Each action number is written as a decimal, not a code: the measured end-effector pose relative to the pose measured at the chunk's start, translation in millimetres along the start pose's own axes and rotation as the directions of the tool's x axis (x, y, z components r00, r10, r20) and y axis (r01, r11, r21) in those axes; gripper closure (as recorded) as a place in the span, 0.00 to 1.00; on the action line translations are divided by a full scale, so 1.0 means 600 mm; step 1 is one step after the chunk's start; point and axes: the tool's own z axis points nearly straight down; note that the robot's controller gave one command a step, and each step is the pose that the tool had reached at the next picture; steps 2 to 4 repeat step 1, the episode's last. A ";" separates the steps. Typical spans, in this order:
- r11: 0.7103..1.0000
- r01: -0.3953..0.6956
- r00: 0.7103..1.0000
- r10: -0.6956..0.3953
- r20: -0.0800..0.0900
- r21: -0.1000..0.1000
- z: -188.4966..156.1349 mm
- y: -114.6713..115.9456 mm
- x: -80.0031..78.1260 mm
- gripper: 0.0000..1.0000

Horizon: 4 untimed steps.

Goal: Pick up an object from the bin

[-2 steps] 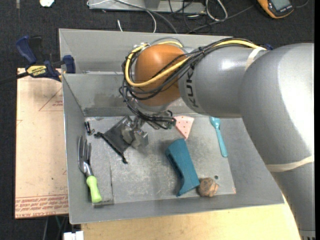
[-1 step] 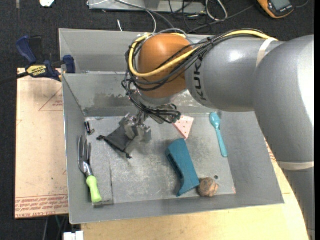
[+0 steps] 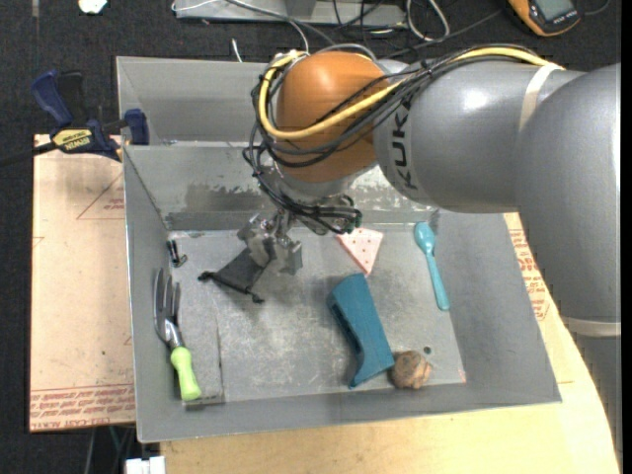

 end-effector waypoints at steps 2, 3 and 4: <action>1.000 -0.002 1.000 0.002 0.000 -0.001 -0.023 0.001 0.000 1.00; 1.000 -0.002 1.000 0.002 0.000 -0.001 -0.023 0.001 0.000 1.00; 1.000 -0.002 1.000 0.002 0.000 -0.001 -0.023 0.001 0.000 1.00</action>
Offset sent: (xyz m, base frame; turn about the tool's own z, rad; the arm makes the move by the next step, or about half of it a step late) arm -0.0007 0.0001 0.1244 0.0011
